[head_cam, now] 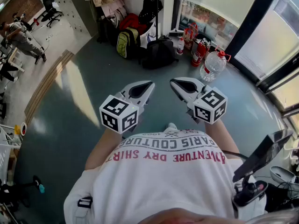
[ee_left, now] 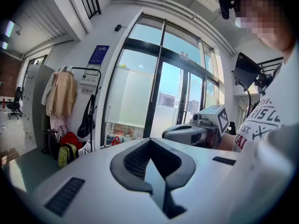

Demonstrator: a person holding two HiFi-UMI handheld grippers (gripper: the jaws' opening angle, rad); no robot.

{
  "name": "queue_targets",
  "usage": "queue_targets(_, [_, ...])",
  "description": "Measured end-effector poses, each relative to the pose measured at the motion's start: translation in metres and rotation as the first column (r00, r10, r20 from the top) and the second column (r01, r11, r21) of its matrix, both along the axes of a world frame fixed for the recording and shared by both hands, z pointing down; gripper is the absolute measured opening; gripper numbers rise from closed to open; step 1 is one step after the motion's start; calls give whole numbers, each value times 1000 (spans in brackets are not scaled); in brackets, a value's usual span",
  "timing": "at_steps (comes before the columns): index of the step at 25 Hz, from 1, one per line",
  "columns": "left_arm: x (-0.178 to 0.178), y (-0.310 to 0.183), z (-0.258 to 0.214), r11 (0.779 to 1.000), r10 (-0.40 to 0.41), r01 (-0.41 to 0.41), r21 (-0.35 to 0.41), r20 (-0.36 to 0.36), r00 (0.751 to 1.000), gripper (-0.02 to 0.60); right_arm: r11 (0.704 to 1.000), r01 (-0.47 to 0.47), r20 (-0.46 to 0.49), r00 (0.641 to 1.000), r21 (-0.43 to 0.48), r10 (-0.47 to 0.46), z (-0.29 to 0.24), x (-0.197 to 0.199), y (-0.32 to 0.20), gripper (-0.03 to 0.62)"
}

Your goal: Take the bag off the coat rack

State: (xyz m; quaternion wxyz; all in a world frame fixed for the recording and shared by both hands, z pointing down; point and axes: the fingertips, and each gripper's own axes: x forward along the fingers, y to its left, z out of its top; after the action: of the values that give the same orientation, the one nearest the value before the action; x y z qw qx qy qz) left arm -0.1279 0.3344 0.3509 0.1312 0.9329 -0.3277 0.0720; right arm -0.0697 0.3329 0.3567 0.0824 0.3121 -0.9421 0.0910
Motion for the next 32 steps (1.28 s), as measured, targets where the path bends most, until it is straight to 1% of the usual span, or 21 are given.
queue_targets(6, [6,3,5,1000,-8,8,13,7,1000,2,1000,7,3,1000,5,-7,7,8,5,2])
queue_targets(13, [4,14,4,1000,-6,6,10,15,1000,2,1000,6,9,1000,8,-6,6,5,17,2])
queue_targets(16, [9,16,6,1000,-1,1,7,18,1000,2,1000,7,22,1000,4,-7,6,9,18,2])
queue_targets(22, [18,15,13,1000,0,0,-2,27,1000,2,999,35,30,999,-11,-35,15,13,18,2])
queue_targets(27, [24,-5,16,1000,-8,8,-13,27,1000,2,999,40,38,999,-20,-39,19,20,-2,2])
queue_targets(32, [43,-35,31,999,-16,17,-45,29,999,2,999,33,44,999,-42,-31,30,42,-34,2])
